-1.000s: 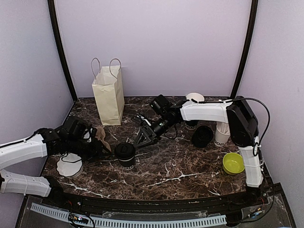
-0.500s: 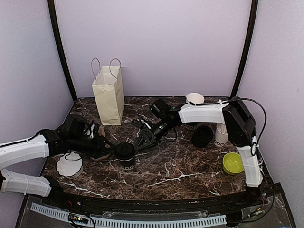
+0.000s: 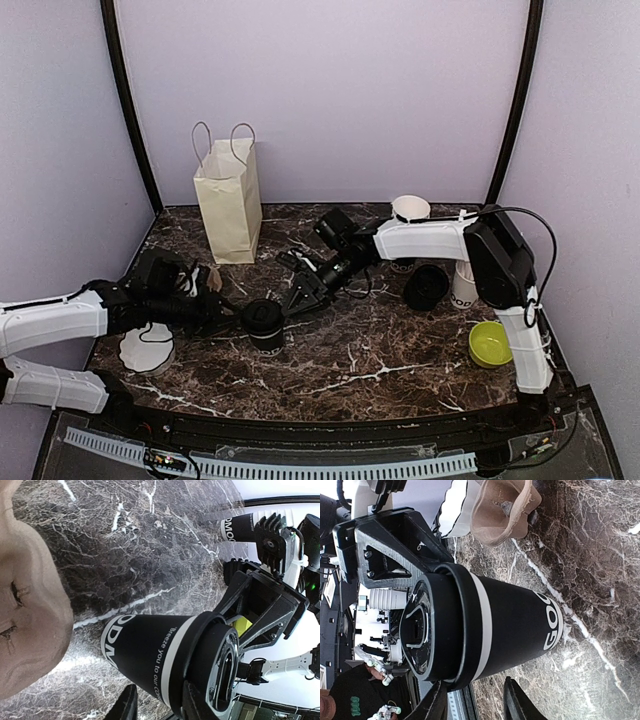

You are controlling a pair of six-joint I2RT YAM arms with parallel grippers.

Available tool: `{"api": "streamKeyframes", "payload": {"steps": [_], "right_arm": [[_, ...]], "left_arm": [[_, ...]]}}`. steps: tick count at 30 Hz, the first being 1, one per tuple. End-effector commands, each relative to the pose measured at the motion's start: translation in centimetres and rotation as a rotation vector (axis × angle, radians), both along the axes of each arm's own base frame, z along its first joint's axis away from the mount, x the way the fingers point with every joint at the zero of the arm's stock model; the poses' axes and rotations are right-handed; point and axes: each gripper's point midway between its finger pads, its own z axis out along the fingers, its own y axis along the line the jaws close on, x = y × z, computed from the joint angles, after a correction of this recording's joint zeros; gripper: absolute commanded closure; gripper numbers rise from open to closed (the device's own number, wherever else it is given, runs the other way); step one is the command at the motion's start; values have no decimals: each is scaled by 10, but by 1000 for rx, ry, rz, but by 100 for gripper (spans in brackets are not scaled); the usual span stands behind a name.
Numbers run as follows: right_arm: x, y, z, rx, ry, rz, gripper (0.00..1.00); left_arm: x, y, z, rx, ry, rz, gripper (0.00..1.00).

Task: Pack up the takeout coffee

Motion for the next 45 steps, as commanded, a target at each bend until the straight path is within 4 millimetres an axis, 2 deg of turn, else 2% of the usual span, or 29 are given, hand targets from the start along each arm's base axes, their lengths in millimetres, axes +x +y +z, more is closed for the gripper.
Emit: {"api": "streamKeyframes", "payload": {"steps": [1,4,9,12,14,16,20,24,30,34,38,39,40,45], "right_arm": [[4,5,-25,-53,-19,-15,62],[7,1,-45,-134,-56,-38,63],[21,-25,-108,-385,-154,-98,77],[19,-32,-121,-418,-157,-89,78],[20,-25,-108,-362,-159,-72,78],[22,-12,-79,-251,-156,-43,77],[34,5,-24,-107,-223,-18,75],[39,12,4,-49,-262,-9,74],[38,13,16,-31,-265,-8,68],[43,7,37,-36,-330,-41,56],[41,-6,41,-54,-377,-48,48],[38,-9,38,-56,-379,-36,48],[35,-12,35,-56,-384,-27,48],[10,-21,21,-25,-351,54,49]], "left_arm": [[-23,15,-42,52,128,4,68],[-32,20,-61,45,174,12,69],[-46,34,-91,159,245,-12,75],[-57,40,-105,193,296,-26,77],[-58,38,-104,176,294,-34,77],[-50,30,-91,141,242,-56,76],[-32,17,-58,91,121,-93,69],[-21,4,-21,1,23,-106,61],[-13,3,19,-84,-94,-63,54],[-2,4,47,-39,-189,-81,48],[12,5,49,80,-216,-119,41],[15,5,42,113,-197,-130,40],[19,6,46,151,-215,-148,40],[29,7,41,266,-280,-239,37]]}}
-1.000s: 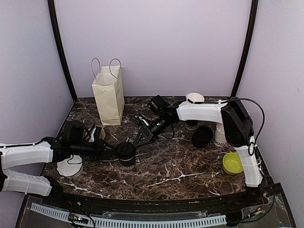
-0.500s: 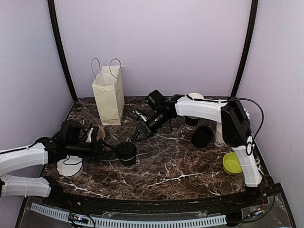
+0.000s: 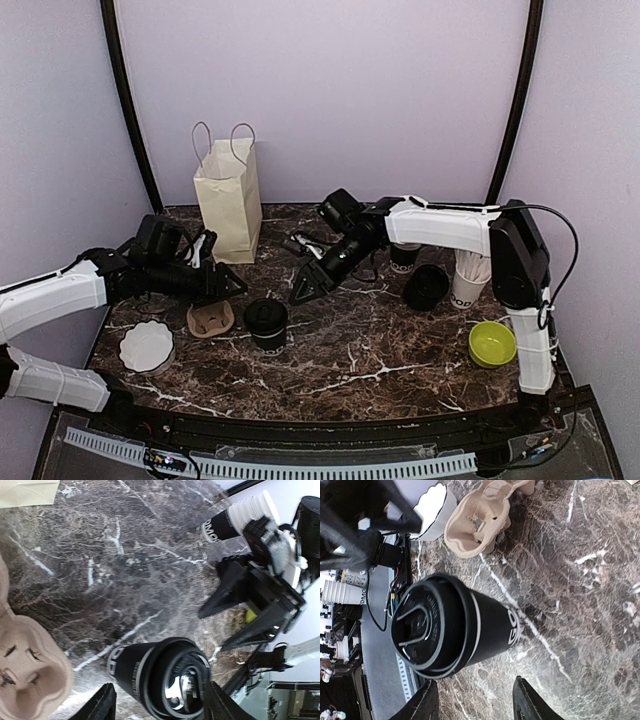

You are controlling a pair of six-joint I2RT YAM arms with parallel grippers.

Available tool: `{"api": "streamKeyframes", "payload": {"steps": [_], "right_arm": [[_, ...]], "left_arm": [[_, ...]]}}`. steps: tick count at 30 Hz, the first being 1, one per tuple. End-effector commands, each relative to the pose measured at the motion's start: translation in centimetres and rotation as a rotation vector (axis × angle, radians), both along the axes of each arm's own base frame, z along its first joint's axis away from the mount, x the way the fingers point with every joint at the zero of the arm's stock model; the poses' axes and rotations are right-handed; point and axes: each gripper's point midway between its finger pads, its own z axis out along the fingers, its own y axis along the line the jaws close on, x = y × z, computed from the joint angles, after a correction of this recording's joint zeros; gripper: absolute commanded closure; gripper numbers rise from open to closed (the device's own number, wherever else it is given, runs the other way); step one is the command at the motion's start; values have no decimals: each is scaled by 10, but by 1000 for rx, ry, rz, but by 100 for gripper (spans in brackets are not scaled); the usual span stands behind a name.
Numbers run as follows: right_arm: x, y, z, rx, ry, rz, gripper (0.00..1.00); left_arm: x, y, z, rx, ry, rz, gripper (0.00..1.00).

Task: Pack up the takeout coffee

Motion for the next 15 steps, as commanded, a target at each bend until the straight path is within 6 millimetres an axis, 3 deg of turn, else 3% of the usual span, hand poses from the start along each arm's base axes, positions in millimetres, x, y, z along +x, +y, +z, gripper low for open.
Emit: {"api": "streamKeyframes", "payload": {"steps": [1,9,15], "right_arm": [[-22,-5,0,48,-4,89,48],[-61,15,-13,46,36,193,39],[-43,20,-30,-40,9,120,41]], "left_arm": [[0,8,-9,151,-69,-98,35],[11,-12,-12,127,-73,-179,34],[12,-18,-21,105,-62,-198,37]]}}
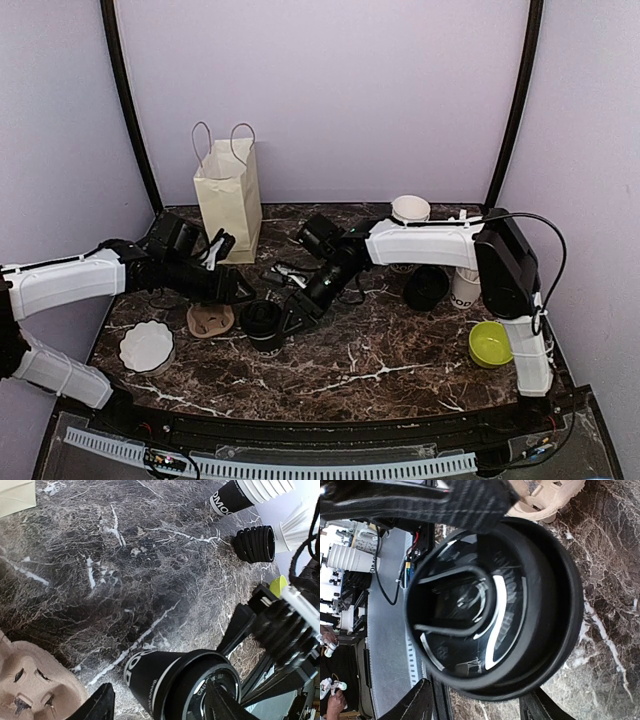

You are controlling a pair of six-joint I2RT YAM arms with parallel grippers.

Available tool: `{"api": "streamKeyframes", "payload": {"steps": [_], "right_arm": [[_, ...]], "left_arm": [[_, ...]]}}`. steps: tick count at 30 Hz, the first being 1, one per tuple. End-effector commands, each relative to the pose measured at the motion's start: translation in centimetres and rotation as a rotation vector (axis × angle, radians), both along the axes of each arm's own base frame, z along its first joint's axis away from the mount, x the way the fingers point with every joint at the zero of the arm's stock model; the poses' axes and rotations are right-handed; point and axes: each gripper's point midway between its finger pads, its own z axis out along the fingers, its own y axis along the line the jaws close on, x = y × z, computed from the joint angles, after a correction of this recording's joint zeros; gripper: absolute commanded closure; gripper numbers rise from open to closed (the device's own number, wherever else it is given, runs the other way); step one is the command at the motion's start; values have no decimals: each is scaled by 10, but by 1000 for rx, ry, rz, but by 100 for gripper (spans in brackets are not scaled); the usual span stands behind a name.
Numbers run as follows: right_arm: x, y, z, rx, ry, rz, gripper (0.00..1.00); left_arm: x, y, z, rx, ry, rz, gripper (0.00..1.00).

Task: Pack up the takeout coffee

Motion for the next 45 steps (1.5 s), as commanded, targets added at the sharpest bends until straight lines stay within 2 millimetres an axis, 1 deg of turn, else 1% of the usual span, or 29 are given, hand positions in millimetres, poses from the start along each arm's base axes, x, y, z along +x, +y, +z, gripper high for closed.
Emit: {"api": "streamKeyframes", "payload": {"steps": [1,3,9,11,13,19,22,23,26,27,30,33,37,45], "right_arm": [[24,3,-9,-43,-42,-64,42],[35,1,-10,-60,-39,-106,43],[78,-10,-11,-93,-91,-214,45],[88,-13,-10,-94,-101,-235,46],[92,-14,-8,-88,-103,-239,46],[85,-17,-4,-70,-81,-220,45],[77,-20,1,-56,-65,-208,45],[75,-21,2,-45,-55,-201,45],[59,-19,17,28,18,-157,44],[54,-18,20,45,45,-146,43],[45,-13,26,80,111,-122,40],[42,-9,25,83,140,-115,39],[43,-6,21,76,163,-126,40],[47,1,16,66,189,-145,42]], "left_arm": [[0,-10,6,-45,-28,-51,39],[-3,-11,4,-51,-20,-57,41],[-9,-6,-1,-44,6,-46,45],[-12,-5,-2,-45,18,-40,46],[-13,-4,-1,-48,22,-34,46],[-10,-4,1,-50,17,-16,46],[-6,-5,5,-45,25,-3,46],[-4,-5,10,-47,21,4,46],[-2,4,16,-28,3,58,45],[1,10,20,-28,-7,94,46],[1,18,22,-50,10,143,48],[3,21,15,-73,49,162,53],[2,17,5,-93,91,155,57],[-2,12,-7,-116,137,139,59]]}}
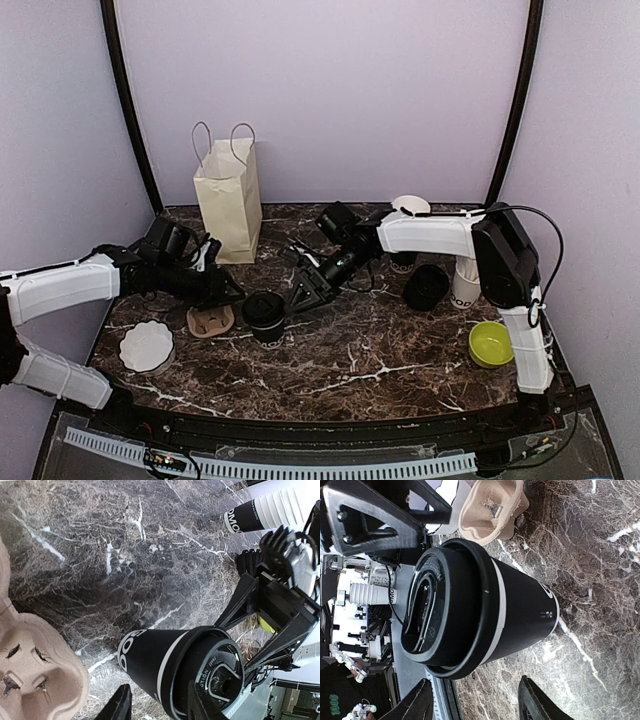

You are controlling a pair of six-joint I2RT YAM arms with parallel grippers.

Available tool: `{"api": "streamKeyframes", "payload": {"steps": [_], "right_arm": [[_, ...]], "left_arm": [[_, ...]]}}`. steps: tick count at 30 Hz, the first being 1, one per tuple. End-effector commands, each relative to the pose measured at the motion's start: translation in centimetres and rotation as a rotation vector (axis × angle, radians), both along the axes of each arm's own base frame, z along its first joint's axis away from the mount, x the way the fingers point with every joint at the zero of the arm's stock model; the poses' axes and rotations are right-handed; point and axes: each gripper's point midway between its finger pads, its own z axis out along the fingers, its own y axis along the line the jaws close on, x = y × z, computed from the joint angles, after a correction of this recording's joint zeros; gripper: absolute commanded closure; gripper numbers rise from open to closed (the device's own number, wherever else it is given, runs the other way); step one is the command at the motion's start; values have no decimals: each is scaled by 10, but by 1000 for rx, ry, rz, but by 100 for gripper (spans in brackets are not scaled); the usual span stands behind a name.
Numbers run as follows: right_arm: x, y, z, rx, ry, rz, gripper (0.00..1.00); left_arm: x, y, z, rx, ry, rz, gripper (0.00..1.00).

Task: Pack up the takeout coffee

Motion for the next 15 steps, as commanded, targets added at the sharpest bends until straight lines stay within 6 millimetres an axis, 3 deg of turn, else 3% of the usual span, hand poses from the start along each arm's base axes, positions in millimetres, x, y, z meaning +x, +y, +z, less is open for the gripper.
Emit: {"api": "streamKeyframes", "payload": {"steps": [1,15], "right_arm": [[3,12,11,48,12,4,42],[5,14,-11,-12,26,-21,44]], "left_arm": [[-3,-3,-4,-32,21,-12,59],[-8,-1,-24,-6,63,-21,60]]}}
